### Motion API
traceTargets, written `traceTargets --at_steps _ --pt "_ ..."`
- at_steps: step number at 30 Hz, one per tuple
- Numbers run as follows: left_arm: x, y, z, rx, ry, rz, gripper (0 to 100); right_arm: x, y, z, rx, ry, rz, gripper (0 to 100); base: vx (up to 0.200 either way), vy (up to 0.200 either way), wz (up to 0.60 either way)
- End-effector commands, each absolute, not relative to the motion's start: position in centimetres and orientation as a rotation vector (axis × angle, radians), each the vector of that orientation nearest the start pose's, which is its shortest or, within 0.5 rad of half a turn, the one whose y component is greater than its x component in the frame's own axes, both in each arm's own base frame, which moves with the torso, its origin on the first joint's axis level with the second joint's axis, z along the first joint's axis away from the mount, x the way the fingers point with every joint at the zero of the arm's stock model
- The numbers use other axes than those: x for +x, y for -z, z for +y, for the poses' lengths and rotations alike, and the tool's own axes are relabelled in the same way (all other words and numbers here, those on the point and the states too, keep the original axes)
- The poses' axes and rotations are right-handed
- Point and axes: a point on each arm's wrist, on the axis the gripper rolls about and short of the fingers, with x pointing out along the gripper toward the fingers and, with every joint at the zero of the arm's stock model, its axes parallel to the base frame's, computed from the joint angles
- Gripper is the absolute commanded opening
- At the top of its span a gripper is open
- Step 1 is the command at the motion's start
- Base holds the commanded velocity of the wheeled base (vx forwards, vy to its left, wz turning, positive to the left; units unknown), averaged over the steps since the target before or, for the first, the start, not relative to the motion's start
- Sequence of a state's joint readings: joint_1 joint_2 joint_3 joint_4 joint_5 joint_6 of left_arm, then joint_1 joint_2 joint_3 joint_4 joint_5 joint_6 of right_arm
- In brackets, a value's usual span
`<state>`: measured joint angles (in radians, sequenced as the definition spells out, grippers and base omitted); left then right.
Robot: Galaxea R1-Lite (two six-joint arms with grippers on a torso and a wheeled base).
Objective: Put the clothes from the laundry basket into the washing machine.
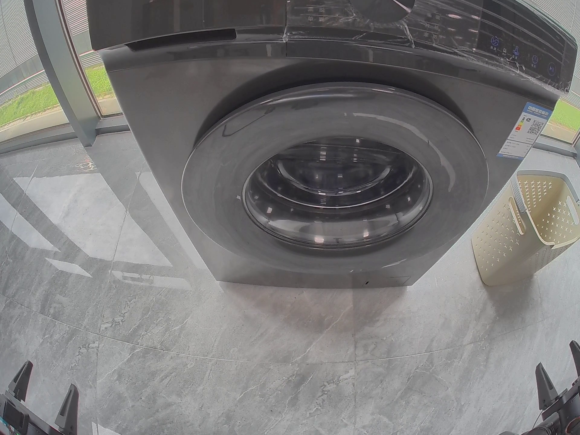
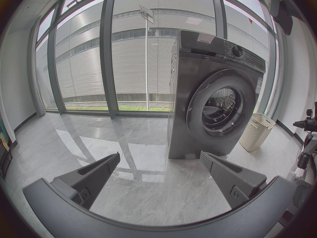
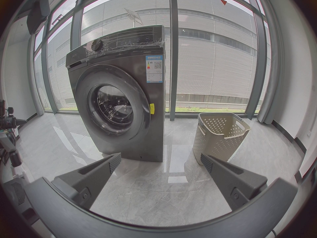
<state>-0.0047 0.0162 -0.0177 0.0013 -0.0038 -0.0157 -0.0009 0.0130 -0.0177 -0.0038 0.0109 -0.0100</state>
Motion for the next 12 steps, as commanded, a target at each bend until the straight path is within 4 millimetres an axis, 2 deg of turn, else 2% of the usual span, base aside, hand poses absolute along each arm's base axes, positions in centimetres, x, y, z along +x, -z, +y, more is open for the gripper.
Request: traceTargets --at_steps 1,12 --pt "-2.28 -7.53 0.0 -0.017 0.009 0.002 100 -2.28 -7.58 0.02 0.002 -0.011 -0.003 100 0.0 0.0 0.0" --pt "-2.28 -7.53 0.0 -0.017 0.009 0.002 100 -2.28 -7.56 0.01 -0.005 -0.006 -0.002 100 0.0 0.0 0.0"
